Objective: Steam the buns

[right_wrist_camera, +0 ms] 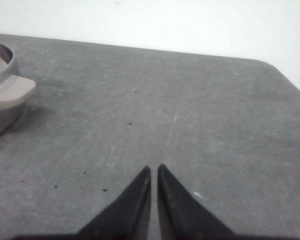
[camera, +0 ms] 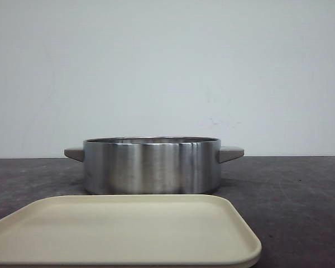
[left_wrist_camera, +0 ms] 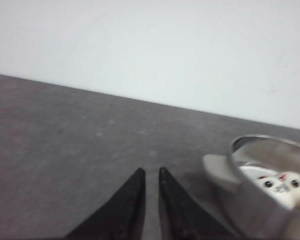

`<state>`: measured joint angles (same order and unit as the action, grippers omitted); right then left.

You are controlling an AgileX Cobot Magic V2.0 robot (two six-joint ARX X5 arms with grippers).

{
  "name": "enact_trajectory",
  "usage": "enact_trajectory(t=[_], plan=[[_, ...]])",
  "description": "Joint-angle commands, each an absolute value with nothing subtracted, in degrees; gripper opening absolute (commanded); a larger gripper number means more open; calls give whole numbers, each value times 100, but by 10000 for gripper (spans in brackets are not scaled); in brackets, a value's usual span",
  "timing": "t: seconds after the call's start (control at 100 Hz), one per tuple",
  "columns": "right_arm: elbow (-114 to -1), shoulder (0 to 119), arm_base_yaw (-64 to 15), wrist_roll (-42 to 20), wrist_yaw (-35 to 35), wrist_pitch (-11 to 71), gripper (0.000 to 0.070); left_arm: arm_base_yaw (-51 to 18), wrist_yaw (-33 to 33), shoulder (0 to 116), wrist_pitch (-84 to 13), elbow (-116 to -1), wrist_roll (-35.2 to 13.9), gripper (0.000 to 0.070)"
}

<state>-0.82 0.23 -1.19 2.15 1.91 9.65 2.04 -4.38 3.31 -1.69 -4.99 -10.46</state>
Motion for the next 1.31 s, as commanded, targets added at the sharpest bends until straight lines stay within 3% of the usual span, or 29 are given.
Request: enact_trajectory(t=[0.0, 0.51, 0.75, 1.3], plan=[[-67, 21, -121, 255, 189, 904, 17, 285, -429, 187, -259, -423, -696, 0], [-67, 21, -121, 255, 189, 904, 17, 386, 45, 16, -1114, -78, -349, 0], [-67, 21, -121, 255, 189, 904, 17, 395, 1, 19, -1081, -80, -694, 0], [-67, 21, -121, 255, 189, 904, 17, 395, 3, 19, -1081, -80, -692, 0]])
